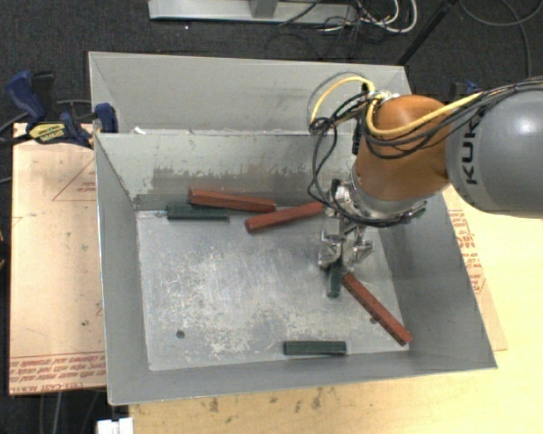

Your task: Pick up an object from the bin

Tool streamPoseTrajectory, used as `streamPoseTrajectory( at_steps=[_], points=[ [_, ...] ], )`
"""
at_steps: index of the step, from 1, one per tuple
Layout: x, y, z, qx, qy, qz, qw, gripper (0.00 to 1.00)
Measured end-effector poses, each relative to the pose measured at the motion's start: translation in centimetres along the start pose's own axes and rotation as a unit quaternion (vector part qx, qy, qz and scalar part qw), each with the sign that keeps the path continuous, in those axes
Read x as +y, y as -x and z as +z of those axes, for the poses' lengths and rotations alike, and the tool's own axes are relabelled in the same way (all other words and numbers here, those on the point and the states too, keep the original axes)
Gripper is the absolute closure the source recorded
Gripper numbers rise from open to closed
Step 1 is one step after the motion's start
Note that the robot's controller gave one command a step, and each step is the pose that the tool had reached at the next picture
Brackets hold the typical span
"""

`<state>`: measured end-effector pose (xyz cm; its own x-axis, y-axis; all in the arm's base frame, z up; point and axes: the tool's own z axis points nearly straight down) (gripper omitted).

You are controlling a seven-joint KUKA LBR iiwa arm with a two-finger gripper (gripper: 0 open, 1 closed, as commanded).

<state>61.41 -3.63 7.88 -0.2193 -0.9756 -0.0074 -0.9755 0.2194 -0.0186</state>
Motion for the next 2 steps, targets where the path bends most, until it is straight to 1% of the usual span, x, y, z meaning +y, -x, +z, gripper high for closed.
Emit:
streamPoseTrajectory(
  at_steps=[2],
  points=[
    [0.0,0.0,0.0,-0.0001,0.0,0.0,1.0,1.0]
  ],
)
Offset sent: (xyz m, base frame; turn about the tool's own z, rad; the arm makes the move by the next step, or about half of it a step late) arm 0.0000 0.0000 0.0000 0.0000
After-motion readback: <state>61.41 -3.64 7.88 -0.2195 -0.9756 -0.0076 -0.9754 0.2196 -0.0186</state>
